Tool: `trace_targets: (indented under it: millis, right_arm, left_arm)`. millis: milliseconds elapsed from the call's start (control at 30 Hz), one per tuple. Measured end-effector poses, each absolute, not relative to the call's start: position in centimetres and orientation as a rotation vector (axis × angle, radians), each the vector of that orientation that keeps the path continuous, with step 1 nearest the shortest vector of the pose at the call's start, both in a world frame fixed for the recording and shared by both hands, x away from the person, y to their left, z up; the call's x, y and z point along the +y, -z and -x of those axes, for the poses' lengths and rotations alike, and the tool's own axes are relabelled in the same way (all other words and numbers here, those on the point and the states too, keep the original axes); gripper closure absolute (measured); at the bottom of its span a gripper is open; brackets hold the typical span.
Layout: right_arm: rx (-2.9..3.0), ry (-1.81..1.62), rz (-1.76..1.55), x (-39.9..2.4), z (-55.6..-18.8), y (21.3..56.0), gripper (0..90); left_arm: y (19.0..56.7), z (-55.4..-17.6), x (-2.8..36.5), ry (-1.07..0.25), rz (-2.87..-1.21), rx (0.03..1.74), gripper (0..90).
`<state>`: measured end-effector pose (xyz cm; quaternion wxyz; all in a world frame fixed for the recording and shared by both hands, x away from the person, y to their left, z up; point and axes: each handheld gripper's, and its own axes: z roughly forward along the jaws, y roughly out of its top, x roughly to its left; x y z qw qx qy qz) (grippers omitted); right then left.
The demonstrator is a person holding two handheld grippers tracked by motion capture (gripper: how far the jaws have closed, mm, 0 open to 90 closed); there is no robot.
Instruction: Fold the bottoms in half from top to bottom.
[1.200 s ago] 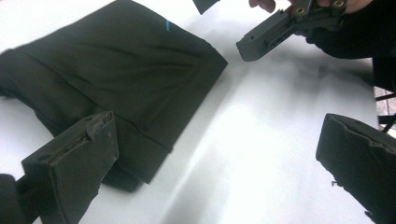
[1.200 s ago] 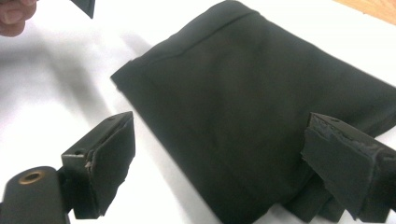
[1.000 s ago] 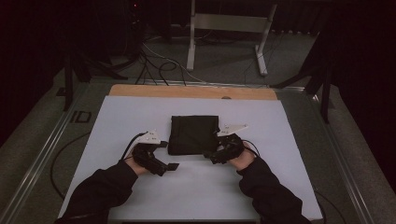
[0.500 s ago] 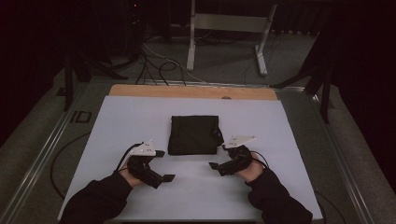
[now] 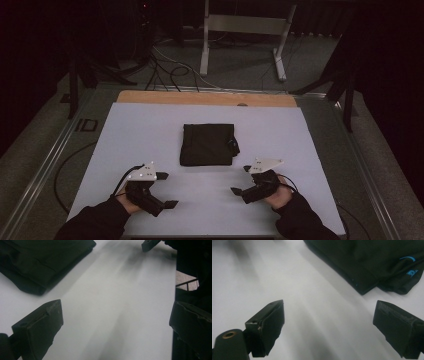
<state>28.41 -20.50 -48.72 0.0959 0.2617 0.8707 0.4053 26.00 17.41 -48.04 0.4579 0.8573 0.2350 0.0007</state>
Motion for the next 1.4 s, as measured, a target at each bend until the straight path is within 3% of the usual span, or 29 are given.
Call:
trace_targets:
  millis: [1400]
  right_arm:
    - [2.459,-1.124,-0.915,-29.3,-23.5,49.5,10.8]
  left_arm:
    - [48.7,-23.9,22.9,-0.047,-2.137,0.646,0.0]
